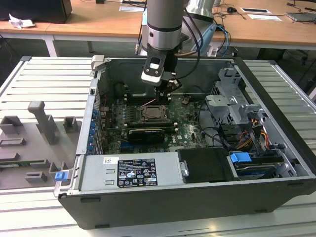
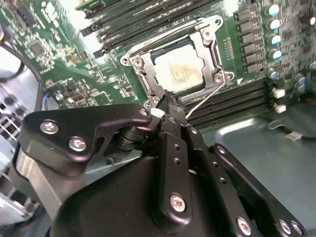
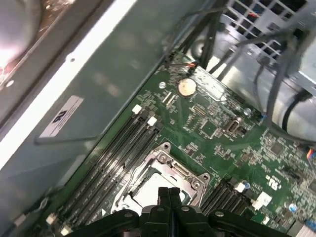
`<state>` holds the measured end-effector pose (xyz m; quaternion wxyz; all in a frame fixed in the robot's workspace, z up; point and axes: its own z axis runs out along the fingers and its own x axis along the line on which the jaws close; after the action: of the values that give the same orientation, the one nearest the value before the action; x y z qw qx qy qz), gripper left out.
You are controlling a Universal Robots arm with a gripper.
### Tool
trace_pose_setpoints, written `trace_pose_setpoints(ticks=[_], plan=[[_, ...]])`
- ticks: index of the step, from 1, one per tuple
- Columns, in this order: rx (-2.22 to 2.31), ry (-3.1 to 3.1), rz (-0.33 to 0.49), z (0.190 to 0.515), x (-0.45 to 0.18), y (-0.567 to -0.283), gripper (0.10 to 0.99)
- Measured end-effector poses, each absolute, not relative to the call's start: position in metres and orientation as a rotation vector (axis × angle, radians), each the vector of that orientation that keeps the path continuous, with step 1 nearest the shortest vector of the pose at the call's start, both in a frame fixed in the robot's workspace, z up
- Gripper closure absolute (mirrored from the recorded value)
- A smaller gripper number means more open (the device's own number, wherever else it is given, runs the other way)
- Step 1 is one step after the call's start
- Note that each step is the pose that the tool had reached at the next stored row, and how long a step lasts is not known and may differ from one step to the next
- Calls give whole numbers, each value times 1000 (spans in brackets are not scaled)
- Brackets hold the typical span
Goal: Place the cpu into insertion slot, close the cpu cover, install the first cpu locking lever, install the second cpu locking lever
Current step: 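Install the first cpu locking lever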
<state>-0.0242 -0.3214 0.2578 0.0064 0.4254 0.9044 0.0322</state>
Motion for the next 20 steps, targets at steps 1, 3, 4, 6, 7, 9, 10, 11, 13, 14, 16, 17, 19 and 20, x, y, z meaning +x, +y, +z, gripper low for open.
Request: trace_pose_setpoints(ticks=[1,3,4,6,7,9,10,11,13,14,16,17,19,20], plan=[[1298,2846,101,258,-24,-321,980],[1220,2882,101,258,-24,-321,980],[1194,2893,102,258,-24,-321,980],[1147,2914,102,258,-24,-321,980],[1126,2922,102,258,-24,-321,980],[1051,2952,102,258,-24,-321,980],[1013,2966,102,258,-24,-321,980],[987,2975,103,258,-24,-321,980],[951,2988,103,258,-24,-321,980],[933,2994,103,258,-24,-321,980],[879,3011,103,258,-24,-321,980],[864,3016,103,258,-24,-321,980],[825,3028,103,258,-24,-321,980],[796,3036,103,258,-24,-321,980]])
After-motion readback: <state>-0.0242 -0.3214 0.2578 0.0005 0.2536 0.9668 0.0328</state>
